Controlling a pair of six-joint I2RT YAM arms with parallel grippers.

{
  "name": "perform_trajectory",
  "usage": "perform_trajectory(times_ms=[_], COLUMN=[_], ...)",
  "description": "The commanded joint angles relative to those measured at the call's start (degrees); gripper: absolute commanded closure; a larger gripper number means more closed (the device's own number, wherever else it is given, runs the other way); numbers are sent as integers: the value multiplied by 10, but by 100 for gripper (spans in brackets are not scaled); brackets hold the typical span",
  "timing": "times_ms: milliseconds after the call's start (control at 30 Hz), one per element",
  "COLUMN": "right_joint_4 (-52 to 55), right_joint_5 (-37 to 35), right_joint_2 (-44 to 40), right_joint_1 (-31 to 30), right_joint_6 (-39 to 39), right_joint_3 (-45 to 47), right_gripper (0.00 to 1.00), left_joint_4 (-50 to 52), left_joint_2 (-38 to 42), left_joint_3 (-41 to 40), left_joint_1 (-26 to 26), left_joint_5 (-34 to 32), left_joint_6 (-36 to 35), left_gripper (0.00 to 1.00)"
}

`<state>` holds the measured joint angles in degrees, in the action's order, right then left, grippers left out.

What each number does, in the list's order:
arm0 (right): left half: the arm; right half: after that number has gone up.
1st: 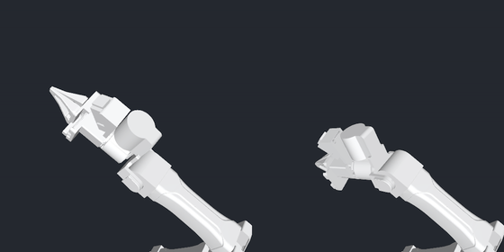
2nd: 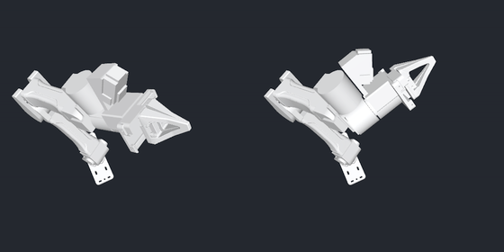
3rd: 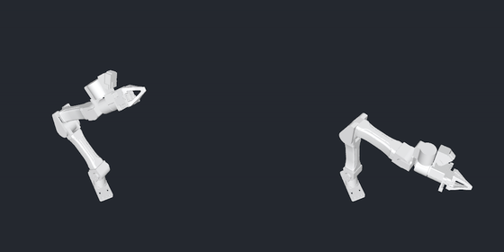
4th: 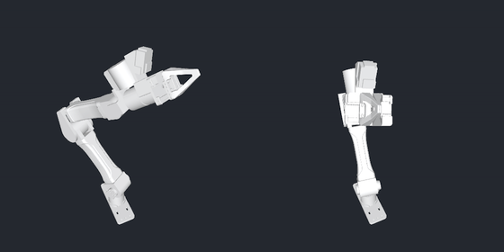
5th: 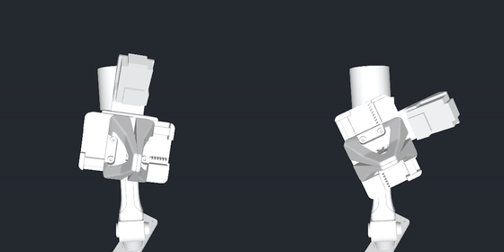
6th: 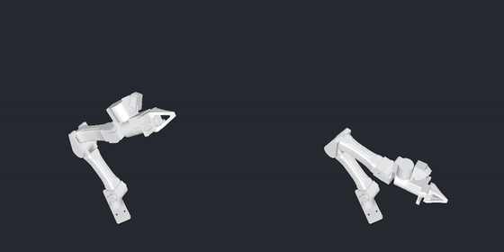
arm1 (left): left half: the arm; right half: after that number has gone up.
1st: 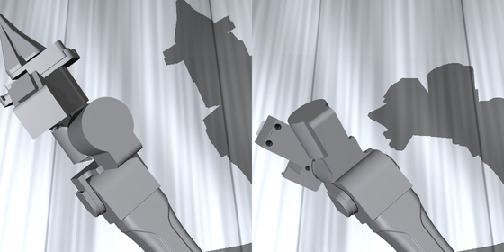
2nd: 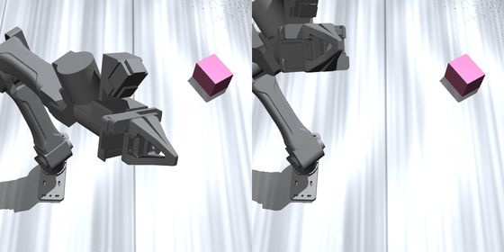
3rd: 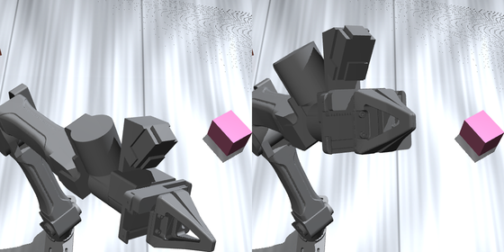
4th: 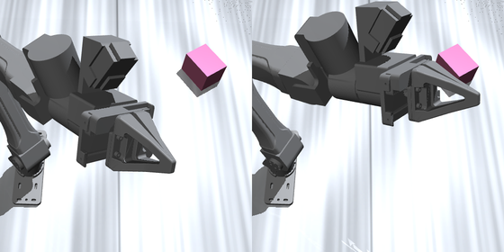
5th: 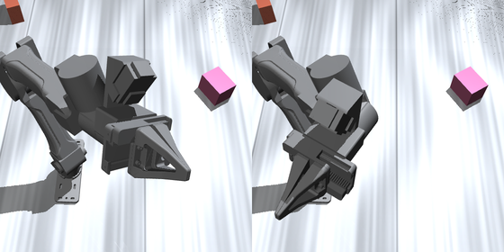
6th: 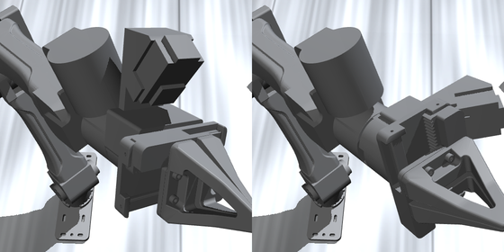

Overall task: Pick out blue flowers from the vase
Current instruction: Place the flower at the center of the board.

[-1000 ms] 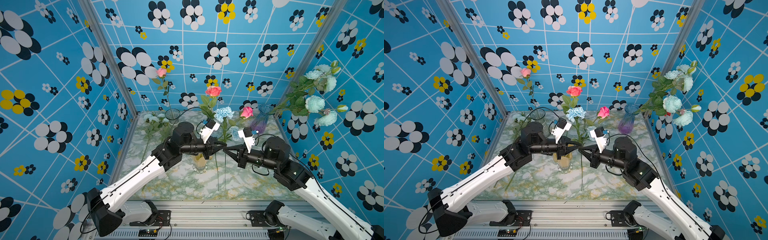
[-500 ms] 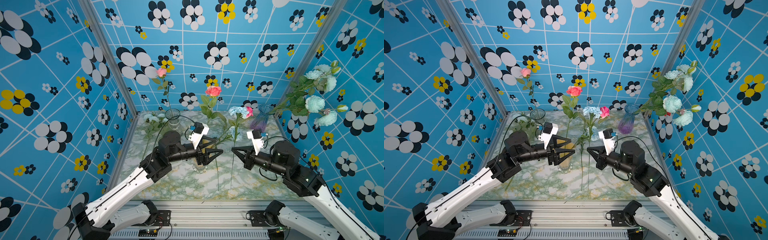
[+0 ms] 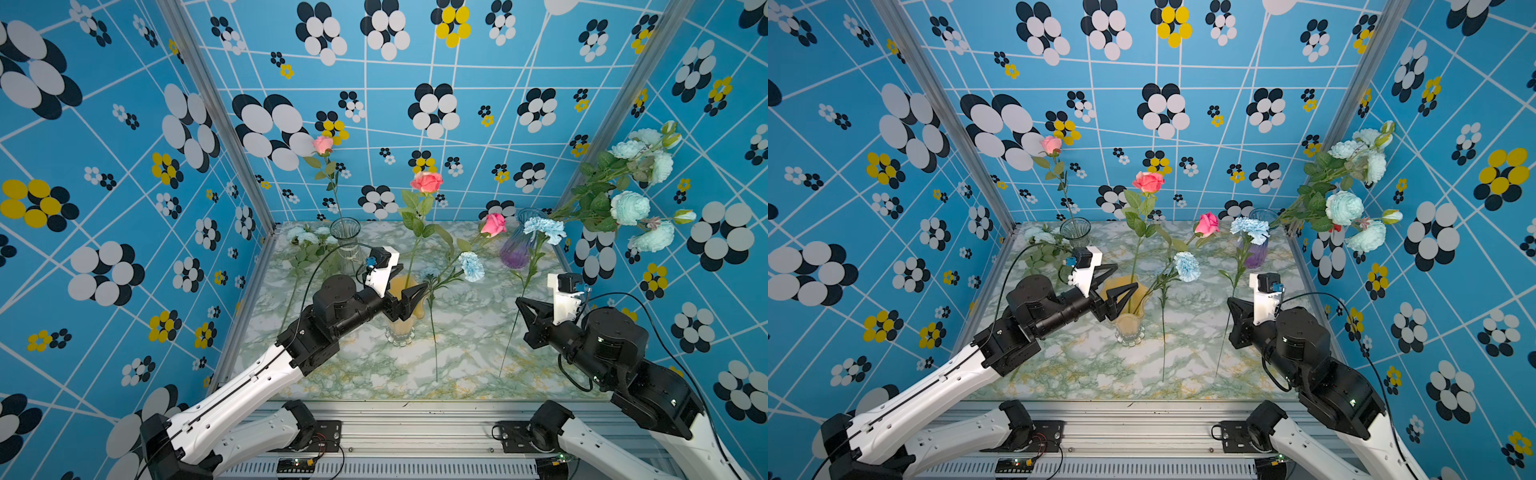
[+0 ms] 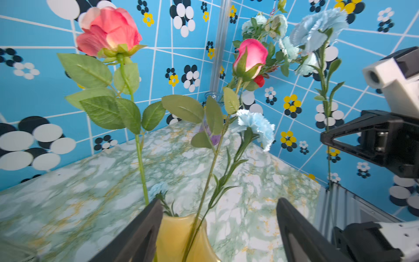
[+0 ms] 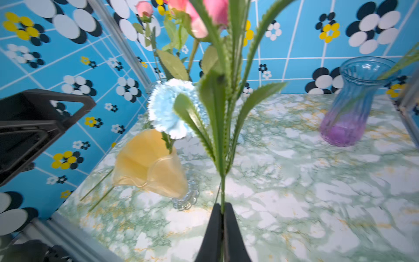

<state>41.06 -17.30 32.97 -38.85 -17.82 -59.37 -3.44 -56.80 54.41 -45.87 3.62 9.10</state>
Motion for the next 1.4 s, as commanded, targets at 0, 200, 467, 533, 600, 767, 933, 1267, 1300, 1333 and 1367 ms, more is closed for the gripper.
perform_trajectory(times_ms=[0,200,467,533,600,767,933,1267,1300,1333,1367], right_joint_4=[34,26,-58,-68,-84,-141,-197,-238,-239,-237,-236], right_joint_5=[-119,-139,-17,31,86,208,295,349,349,349,349], right_joint_2=[5,80,179,213,244,311,386,522,533,544,555], right_joint_1=[0,2,35,54,74,111,124,147,151,153,155], right_joint_6=[-20,-36,-51,-49,-46,-45,-44,-33,-32,-32,-30], right_joint_3=[28,56,114,117,121,130,125,76,71,66,61], right_gripper=[100,100,100,100,100,100,100,100,100,100,100], left_joint_4=[-16,-56,-94,-101,-103,-107,-115,-117,-117,-117,-117], left_joint_2=[8,33,79,87,89,84,77,68,67,68,66], left_joint_3=[-21,-57,-100,-105,-108,-108,-110,-108,-109,-109,-109], left_joint_1=[-6,-8,-13,-13,-13,-13,-13,-13,-13,-13,-13], left_joint_5=[-91,-129,-162,-164,-163,-157,-155,-156,-157,-157,-157], left_joint_6=[-36,-33,-39,-38,-37,-36,-36,-39,-39,-39,-39], left_gripper=[14,13,13,13,13,13,13,13,13,13,13])
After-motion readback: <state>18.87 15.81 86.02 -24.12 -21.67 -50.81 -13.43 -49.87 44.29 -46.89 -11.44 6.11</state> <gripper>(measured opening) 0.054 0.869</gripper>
